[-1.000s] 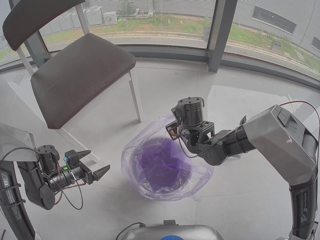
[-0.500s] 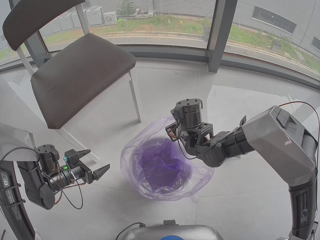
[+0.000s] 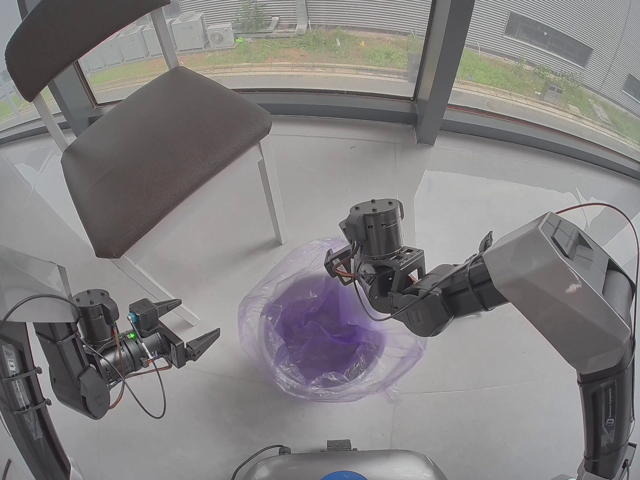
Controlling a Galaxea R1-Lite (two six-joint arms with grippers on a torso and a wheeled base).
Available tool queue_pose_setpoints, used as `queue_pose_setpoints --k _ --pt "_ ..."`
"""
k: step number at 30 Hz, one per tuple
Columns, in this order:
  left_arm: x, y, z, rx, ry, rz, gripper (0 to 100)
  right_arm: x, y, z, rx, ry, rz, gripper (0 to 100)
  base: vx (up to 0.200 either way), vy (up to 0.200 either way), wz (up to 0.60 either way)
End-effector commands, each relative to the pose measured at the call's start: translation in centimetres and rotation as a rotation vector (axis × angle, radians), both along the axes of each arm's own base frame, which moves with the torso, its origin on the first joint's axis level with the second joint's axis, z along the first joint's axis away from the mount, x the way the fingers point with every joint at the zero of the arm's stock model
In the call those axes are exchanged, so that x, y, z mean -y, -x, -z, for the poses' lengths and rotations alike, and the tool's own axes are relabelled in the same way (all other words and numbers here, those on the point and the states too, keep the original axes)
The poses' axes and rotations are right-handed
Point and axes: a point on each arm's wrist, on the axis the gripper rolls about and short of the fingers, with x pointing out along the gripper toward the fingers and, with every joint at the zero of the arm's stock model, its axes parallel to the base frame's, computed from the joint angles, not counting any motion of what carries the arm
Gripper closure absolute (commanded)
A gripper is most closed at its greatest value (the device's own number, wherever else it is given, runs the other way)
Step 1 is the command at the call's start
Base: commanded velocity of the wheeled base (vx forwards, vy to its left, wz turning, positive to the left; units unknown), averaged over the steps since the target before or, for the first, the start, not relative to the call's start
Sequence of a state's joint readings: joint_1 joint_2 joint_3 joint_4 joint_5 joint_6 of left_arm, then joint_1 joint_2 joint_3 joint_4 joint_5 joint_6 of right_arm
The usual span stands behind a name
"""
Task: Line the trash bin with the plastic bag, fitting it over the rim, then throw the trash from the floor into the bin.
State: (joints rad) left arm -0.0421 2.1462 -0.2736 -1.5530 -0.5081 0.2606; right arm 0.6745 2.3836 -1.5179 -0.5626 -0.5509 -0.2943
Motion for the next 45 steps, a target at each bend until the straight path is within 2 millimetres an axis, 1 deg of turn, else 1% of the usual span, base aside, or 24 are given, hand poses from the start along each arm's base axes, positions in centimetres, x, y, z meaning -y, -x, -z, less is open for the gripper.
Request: queue_pose_setpoints --k 1,6,8,13,15,20,21,23,25,29,34,36,38,39,42,43,44,45 --pt "0.1 0.0 -0.1 0.016 0.000 0.004 0 0.0 0.1 -0.1 0.000 0.001 -0.002 0 0.000 0.000 0.00" --pt "0.1 0.1 -0.6 0.030 0.002 0.002 0 -0.4 0.5 0.1 -0.007 0.001 -0.020 0 0.000 0.000 0.00" --pt "0.1 0.2 -1.1 0.048 0.005 0.003 0 -0.6 0.9 0.3 -0.012 -0.008 -0.026 0 0.000 0.000 0.00" --pt "0.1 0.2 -1.3 0.045 0.016 -0.001 0 -0.6 1.1 0.0 -0.006 -0.027 -0.032 0 0.000 0.000 0.00" --pt "0.4 0.2 -1.2 0.032 0.032 0.004 0 -0.1 1.1 -0.7 0.000 -0.041 -0.029 0 0.000 0.000 0.00" --pt "0.9 0.1 -1.3 0.029 0.048 0.014 0 1.0 2.2 -2.0 -0.001 -0.043 -0.025 0 0.000 0.000 0.00" --pt "1.1 0.0 -1.5 0.033 0.057 0.015 0 1.7 2.9 -2.6 -0.007 -0.050 -0.024 0 0.000 0.000 0.00" --pt "1.4 0.1 -1.6 0.031 0.062 0.013 0 2.2 3.5 -3.1 -0.013 -0.066 -0.033 0 0.000 0.000 0.00" --pt "2.0 0.2 -1.5 0.022 0.065 0.005 0 2.9 4.3 -3.9 -0.020 -0.086 -0.048 0 0.000 0.000 0.00" --pt "2.8 0.3 -1.4 0.008 0.073 -0.012 0 4.0 4.8 -4.4 -0.023 -0.094 -0.034 0 0.000 0.000 0.00" --pt "3.8 -0.5 -1.9 0.022 0.113 -0.041 0 4.4 5.2 -4.3 -0.038 -0.107 -0.026 0 0.000 0.000 0.00" --pt "4.8 -1.5 -2.2 0.060 0.118 -0.061 0 4.6 5.4 -3.8 -0.053 -0.097 -0.025 0 0.000 0.000 0.00" --pt "5.0 -1.6 -2.3 0.067 0.117 -0.064 0 4.7 5.4 -3.8 -0.054 -0.098 -0.023 0 0.000 0.000 0.00" --pt "6.2 -2.6 -2.7 0.113 0.119 -0.087 0 4.8 5.4 -3.3 -0.069 -0.096 -0.016 0 0.000 0.000 0.00" --pt "8.1 -3.6 -3.4 0.169 0.131 -0.092 0 5.3 5.5 -3.0 -0.082 -0.099 -0.004 0 0.000 0.000 0.00" --pt "8.3 -3.8 -3.6 0.177 0.134 -0.092 0 5.4 5.6 -2.9 -0.086 -0.098 -0.005 0 0.000 0.000 0.00" --pt "9.2 -4.3 -4.0 0.202 0.142 -0.086 0 5.7 5.8 -2.5 -0.100 -0.090 0.000 0 0.000 0.000 0.00" --pt "9.3 -4.4 -4.1 0.207 0.142 -0.084 0 5.8 5.8 -2.4 -0.104 -0.085 0.003 0 0.000 0.000 0.00"
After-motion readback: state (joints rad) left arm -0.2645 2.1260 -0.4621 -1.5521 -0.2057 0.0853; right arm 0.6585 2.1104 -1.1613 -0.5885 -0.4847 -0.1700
